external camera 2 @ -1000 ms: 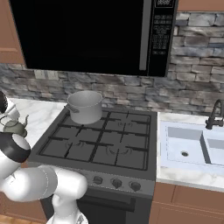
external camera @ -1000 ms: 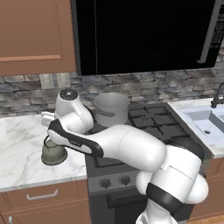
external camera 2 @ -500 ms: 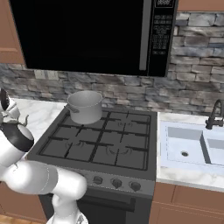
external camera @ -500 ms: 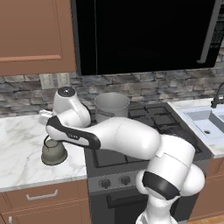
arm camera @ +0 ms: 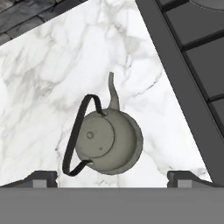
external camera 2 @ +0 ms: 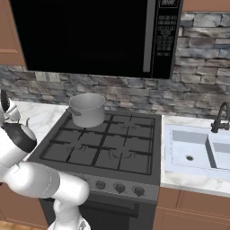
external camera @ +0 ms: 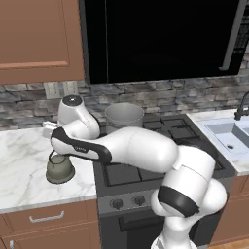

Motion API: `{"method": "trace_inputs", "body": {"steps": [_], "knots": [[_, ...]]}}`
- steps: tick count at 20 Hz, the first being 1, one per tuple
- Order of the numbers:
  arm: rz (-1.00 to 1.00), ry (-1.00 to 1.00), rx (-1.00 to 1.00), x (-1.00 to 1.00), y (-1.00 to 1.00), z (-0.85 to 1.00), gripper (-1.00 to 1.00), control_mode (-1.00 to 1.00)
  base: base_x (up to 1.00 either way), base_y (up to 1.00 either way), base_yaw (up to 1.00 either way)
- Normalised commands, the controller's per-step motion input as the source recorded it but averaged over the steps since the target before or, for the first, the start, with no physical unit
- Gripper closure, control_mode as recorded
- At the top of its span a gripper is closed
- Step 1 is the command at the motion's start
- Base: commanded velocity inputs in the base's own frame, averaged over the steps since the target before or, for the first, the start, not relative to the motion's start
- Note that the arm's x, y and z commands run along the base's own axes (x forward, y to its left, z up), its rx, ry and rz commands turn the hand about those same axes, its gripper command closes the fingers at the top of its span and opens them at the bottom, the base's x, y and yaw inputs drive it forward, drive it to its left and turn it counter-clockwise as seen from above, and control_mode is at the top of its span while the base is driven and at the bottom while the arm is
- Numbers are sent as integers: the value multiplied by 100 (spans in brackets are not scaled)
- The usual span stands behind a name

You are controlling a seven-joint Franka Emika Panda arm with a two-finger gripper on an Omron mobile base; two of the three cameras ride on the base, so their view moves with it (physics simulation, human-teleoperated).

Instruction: Pick the kettle from the counter and place it on a stove burner. Then turn the burner on.

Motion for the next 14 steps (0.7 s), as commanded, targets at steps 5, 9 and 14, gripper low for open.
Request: {"method": "trace_inputs", "body": {"steps": [5,9,14], "knots": [[0,1,0,8,0,-18,-100,-100,0,0,0],[0,1,0,10,0,-14,-100,-100,0,0,0],[0,1,0,9,0,-11,-100,-100,0,0,0]]}}
